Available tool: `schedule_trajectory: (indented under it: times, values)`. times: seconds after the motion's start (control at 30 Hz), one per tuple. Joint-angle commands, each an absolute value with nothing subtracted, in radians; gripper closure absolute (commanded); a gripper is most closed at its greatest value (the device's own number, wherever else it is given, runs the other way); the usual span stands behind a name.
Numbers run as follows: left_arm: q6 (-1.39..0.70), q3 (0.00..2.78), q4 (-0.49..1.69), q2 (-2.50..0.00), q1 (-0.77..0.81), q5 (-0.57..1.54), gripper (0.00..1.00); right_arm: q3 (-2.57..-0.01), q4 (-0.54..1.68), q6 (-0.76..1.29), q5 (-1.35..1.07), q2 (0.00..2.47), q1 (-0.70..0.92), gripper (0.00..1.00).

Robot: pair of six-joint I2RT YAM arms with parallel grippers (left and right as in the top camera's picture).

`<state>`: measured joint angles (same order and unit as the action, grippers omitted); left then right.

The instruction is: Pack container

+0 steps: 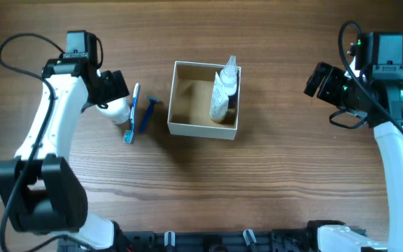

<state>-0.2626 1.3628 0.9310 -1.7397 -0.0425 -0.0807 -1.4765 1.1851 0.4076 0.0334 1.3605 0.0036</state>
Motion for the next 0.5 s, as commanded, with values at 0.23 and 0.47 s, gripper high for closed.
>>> schedule_trajectory:
  times: [0.23, 0.47]
  values:
    - [-0.189, 1.386, 0.905, -1.859, -0.051, 0.010, 0.00, -1.477, 1.183, 0.422, 0.024, 1.364, 0.001, 0.00]
    - [-0.186, 1.386, 0.890, -1.861, -0.051, 0.010, 0.02, -1.477, 1.182, 0.422, 0.024, 1.364, 0.001, 0.00]
